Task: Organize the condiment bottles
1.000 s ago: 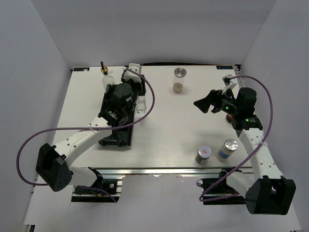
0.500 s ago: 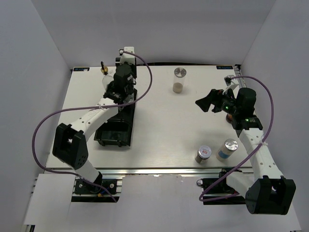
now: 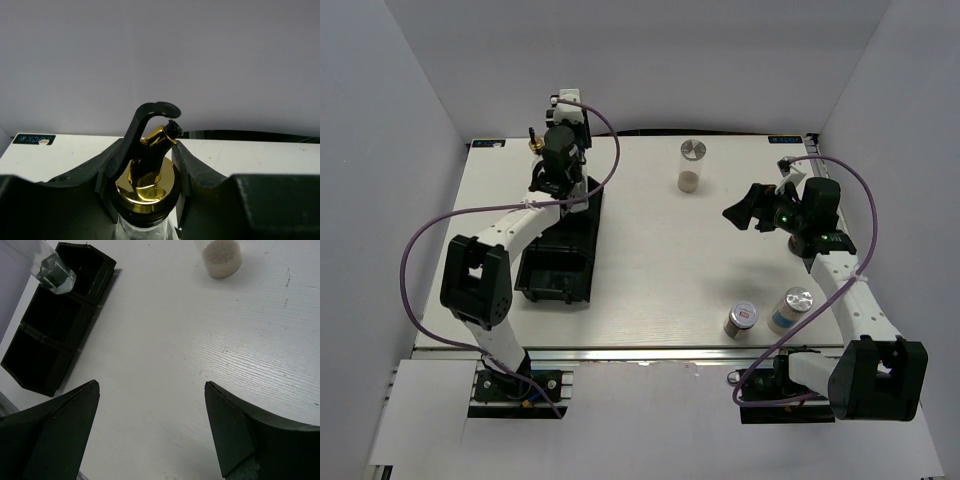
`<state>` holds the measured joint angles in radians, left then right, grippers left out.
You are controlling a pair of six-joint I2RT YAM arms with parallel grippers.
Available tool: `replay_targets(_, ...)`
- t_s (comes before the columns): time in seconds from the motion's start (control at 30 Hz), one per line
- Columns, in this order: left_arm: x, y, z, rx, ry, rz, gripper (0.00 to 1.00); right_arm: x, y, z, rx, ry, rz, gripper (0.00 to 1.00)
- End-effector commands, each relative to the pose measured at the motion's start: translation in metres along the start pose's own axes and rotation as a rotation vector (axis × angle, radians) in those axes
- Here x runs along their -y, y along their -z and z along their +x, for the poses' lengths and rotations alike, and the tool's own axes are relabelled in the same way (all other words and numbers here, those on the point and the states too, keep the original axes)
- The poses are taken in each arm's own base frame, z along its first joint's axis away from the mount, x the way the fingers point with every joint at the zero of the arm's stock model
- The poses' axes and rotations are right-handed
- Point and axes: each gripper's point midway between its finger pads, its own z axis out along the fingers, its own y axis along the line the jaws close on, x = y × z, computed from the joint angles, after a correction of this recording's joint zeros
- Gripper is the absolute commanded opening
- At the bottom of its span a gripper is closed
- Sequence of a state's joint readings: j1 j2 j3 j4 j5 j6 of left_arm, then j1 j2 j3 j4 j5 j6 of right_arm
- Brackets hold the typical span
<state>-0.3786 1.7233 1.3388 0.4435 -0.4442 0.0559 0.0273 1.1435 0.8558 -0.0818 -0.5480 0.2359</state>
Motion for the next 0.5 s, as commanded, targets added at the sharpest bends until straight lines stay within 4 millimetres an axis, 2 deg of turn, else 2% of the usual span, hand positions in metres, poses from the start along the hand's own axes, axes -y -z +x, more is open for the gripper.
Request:
replay_targets(0.0, -0.008, -0.015, -0.011, 0.048, 0.044, 0.021, 0.0, -0.005, 0.002, -0.024, 0.05, 0.059, -0.005, 0.89)
replay_targets(0.17, -0.006, -0.03, -0.01, 0.07, 0.043, 0.068, 0.0, -0.002, 0.0, -0.024, 0.049, 0.061, 0.006, 0.89)
replay_targets(0.2, -0.003, -0.033, -0.016, 0.081, 0.043, 0.084, 0.0, 0.0, 0.0, -0.024, 0.049, 0.061, 0.016, 0.89)
replay_targets(0.27, -0.003, -0.039, -0.009, 0.067, 0.039, 0.08, 0.0, 0.004, -0.001, -0.023, 0.049, 0.058, 0.031, 0.89)
replay_targets(0.3, -0.003, -0.041, -0.015, 0.073, 0.039, 0.08, 0.0, 0.008, -0.003, -0.023, 0.045, 0.054, 0.045, 0.89)
replay_targets(0.47, 0.005, -0.049, -0.007, 0.054, 0.036, 0.112, 0.0, 0.011, -0.006, -0.021, 0.026, 0.044, 0.054, 0.89)
